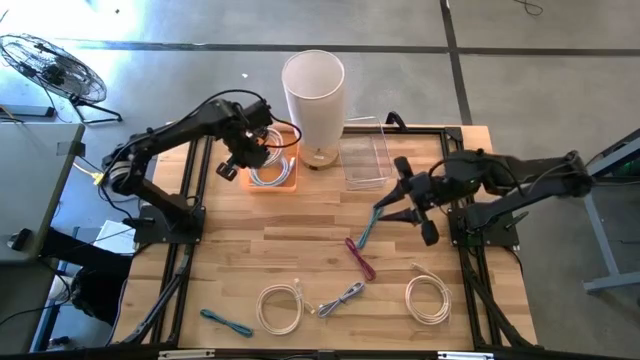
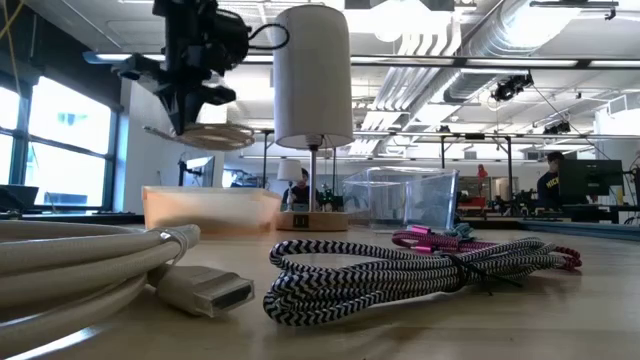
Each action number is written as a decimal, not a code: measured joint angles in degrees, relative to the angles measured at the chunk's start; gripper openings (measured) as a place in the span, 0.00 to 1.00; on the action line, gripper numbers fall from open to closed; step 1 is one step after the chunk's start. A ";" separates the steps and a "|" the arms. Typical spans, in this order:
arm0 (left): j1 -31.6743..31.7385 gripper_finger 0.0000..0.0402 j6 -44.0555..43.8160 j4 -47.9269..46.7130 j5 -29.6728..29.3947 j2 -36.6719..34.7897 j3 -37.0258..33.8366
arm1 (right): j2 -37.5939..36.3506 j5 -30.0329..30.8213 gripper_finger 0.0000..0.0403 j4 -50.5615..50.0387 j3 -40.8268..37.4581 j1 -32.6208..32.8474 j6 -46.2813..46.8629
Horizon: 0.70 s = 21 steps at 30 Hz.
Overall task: Pick & Place USB Port
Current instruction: Put the top light brown HDMI cable into the orange bin
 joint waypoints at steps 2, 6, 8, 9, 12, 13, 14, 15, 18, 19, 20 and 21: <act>0.15 0.07 0.43 1.84 -0.11 1.05 -1.09 | -0.76 -0.02 0.29 -0.04 0.00 -0.36 0.00; -0.07 0.07 1.40 4.10 -0.01 3.44 -2.62 | -2.09 -0.02 0.29 -0.71 0.00 -1.14 0.00; -0.09 0.07 1.44 5.97 0.08 4.68 -2.60 | -2.52 0.00 0.29 -1.18 0.00 -1.55 0.00; -0.09 0.07 1.44 6.41 0.00 5.40 -2.62 | -2.68 -0.02 0.29 -1.25 0.00 -1.75 0.00; -0.02 0.07 1.44 8.08 -0.09 7.12 -2.66 | -2.74 0.05 0.29 -1.24 0.00 -1.86 0.24; 0.11 0.07 1.51 8.19 -0.27 7.57 -2.66 | -2.72 0.14 0.29 -1.26 0.00 -1.85 0.31; 0.37 0.07 1.96 8.08 -0.61 8.06 -2.66 | -2.72 0.20 0.29 -1.34 0.00 -1.85 0.35; 0.38 0.07 2.45 8.05 -0.96 8.46 -2.66 | -2.72 0.18 0.29 -1.48 0.00 -1.85 0.39; 0.35 0.07 2.51 8.46 -1.70 9.66 -2.66 | -2.72 0.18 0.29 -1.73 0.00 -1.85 0.42; 0.37 0.09 2.51 8.54 -2.40 9.99 -2.66 | -2.72 0.18 0.29 -1.75 0.00 -1.85 0.43; 0.35 0.11 2.49 8.76 -3.44 10.21 -2.66 | -2.72 0.20 0.29 -1.75 0.00 -1.85 0.44; 0.33 0.14 2.43 9.18 -4.49 10.40 -2.66 | -2.72 0.20 0.29 -1.75 0.00 -1.85 0.44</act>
